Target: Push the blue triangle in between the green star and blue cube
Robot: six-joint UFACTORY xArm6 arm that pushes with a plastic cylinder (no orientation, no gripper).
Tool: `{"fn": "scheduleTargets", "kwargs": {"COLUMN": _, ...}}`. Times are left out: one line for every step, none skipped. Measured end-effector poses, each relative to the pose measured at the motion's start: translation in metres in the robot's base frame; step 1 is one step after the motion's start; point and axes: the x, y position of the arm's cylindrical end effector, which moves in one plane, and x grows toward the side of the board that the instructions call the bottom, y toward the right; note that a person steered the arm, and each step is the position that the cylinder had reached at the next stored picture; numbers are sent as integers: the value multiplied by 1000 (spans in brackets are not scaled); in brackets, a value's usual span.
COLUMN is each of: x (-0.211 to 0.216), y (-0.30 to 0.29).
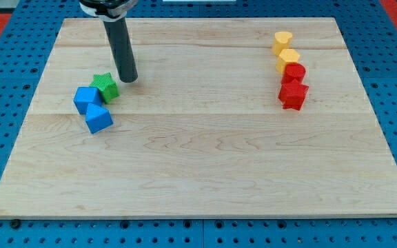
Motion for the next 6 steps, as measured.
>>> {"fn": "scheduleTargets", "kwargs": {"x": 36, "y": -15}}
{"fn": "scheduleTargets", "kwargs": {"x": 53, "y": -48}}
{"fn": "scheduleTargets", "kwargs": {"x": 47, "y": -43}}
{"fn": "scheduleTargets", "kwargs": {"x": 61, "y": -12}}
{"fn": "scheduleTargets", "kwargs": {"x": 121, "y": -4}}
{"fn": "scheduleTargets", "kwargs": {"x": 125, "y": -26}}
